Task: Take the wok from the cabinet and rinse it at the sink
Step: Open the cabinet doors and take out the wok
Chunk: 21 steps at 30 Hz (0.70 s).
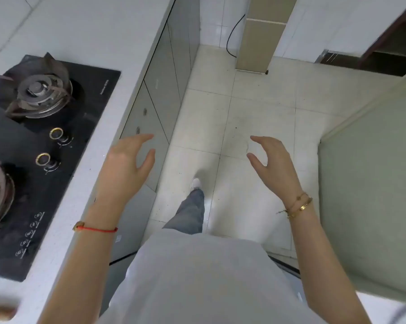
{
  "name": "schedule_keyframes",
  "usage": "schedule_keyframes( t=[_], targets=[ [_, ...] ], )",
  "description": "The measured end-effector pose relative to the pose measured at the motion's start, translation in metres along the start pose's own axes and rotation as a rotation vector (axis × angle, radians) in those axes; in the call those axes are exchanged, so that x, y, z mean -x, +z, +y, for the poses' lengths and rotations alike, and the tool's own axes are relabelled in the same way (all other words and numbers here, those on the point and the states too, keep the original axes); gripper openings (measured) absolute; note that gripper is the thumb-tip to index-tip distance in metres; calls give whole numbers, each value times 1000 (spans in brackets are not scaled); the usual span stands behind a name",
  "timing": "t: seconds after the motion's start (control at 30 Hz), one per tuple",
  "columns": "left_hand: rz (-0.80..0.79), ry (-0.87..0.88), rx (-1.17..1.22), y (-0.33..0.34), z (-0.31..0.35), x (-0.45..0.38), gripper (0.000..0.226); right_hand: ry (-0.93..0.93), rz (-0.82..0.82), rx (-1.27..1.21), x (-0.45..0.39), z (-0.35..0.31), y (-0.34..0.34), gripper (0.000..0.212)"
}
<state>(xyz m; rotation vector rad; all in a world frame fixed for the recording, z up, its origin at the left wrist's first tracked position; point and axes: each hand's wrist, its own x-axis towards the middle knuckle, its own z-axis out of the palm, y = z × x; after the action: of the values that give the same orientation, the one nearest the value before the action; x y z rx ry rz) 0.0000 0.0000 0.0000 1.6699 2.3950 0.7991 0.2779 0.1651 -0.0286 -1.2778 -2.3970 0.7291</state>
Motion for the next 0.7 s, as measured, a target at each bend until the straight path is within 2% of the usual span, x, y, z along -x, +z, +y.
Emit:
schedule_keyframes(
  t=[0.17, 0.4, 0.7],
  targets=[
    [-19, -31, 9, 17, -14, -90, 33, 35, -39, -4, -92, 10, 1, 41],
    [-13, -5, 9, 32, -29, -251, 32, 50, 37, 9, -237, 28, -22, 40],
    [-115, 19, -1, 77, -24, -416, 32, 151, 64, 13, -367, 78, -40, 39]
  ],
)
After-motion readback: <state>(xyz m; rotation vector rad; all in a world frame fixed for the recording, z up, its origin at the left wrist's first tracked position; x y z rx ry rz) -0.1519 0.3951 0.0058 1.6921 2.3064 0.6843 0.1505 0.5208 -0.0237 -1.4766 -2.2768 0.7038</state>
